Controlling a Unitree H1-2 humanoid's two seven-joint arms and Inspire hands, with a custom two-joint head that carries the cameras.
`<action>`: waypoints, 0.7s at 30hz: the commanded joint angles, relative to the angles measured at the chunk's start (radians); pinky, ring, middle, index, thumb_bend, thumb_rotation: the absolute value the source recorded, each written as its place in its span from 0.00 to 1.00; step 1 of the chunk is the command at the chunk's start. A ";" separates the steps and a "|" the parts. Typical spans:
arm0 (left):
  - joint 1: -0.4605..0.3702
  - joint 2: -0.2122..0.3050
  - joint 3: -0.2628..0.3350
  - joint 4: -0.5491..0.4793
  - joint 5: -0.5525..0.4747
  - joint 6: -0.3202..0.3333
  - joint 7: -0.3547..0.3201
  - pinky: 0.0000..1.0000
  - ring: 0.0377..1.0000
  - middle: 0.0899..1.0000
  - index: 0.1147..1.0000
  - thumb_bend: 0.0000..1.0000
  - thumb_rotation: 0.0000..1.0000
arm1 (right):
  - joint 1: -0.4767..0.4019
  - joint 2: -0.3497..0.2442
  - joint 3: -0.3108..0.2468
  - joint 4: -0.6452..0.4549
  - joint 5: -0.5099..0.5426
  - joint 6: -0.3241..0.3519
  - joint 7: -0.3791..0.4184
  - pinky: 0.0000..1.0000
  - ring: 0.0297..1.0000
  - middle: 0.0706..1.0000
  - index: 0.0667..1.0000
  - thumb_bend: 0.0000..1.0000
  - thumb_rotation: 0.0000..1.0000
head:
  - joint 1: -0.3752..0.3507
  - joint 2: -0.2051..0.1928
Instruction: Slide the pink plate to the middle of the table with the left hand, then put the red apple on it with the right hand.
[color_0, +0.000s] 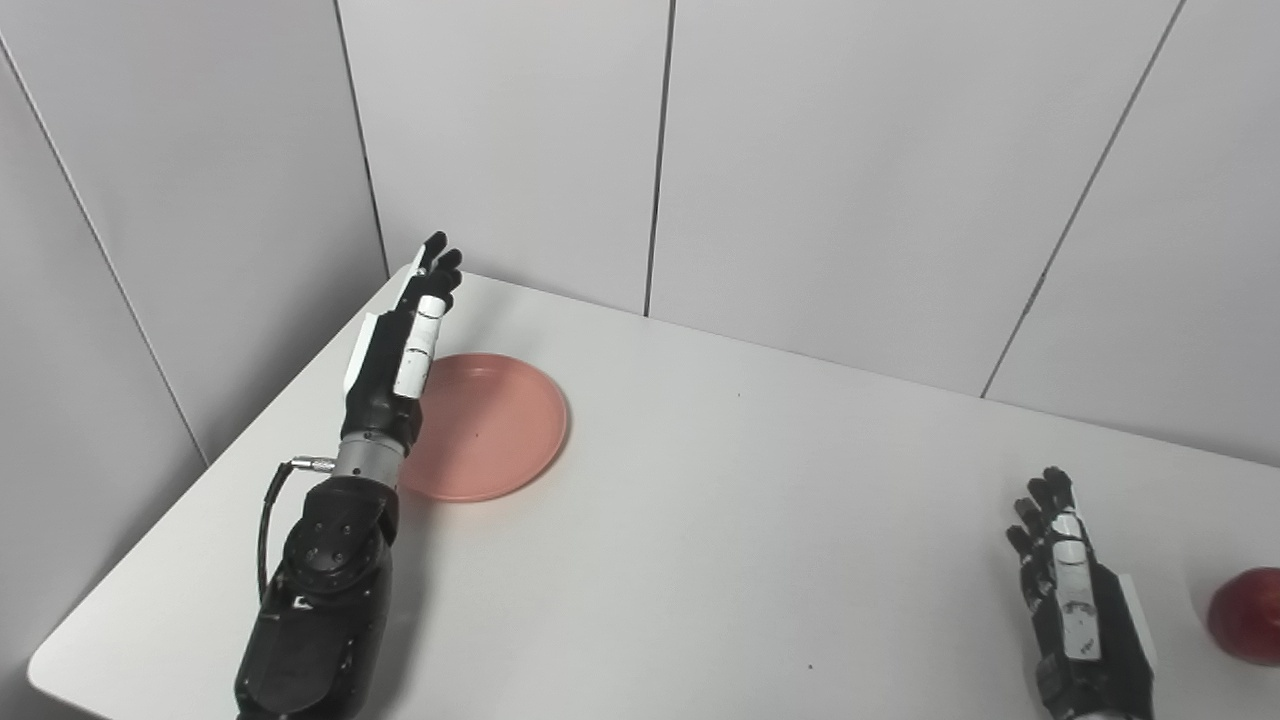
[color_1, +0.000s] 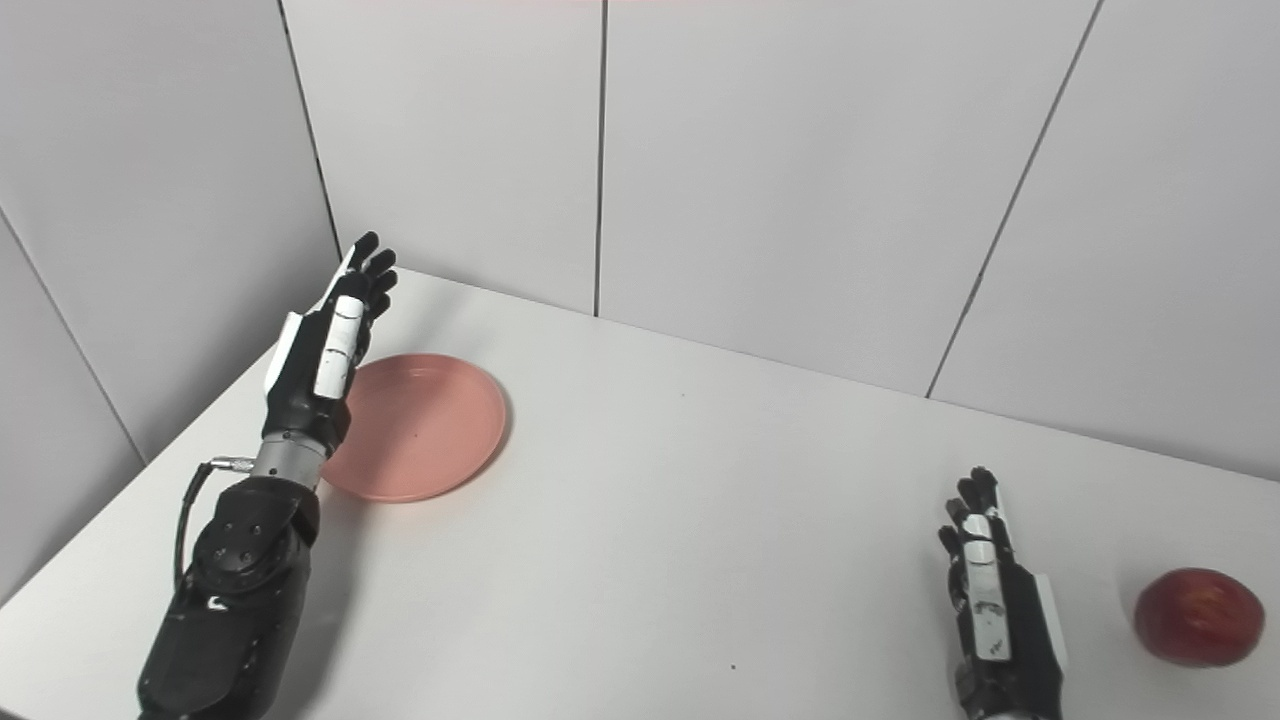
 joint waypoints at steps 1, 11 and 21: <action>-0.018 0.024 0.015 -0.028 -0.001 -0.048 0.023 0.95 0.94 0.94 0.92 0.63 1.00 | -0.030 -0.002 -0.007 -0.027 0.017 -0.048 0.011 1.00 1.00 1.00 1.00 0.63 0.91 | 0.001 -0.001; 0.017 0.062 0.056 -0.015 0.015 -0.029 0.051 0.97 0.94 0.94 0.93 0.63 1.00 | -0.031 -0.006 -0.007 -0.027 0.009 -0.049 0.004 1.00 1.00 1.00 1.00 0.63 0.93 | 0.006 0.000; 0.048 0.098 0.072 -0.020 0.021 0.007 0.044 0.95 0.93 0.92 0.90 0.70 1.00 | -0.028 -0.009 -0.009 -0.030 0.010 -0.046 0.005 1.00 1.00 1.00 1.00 0.63 0.92 | 0.006 0.006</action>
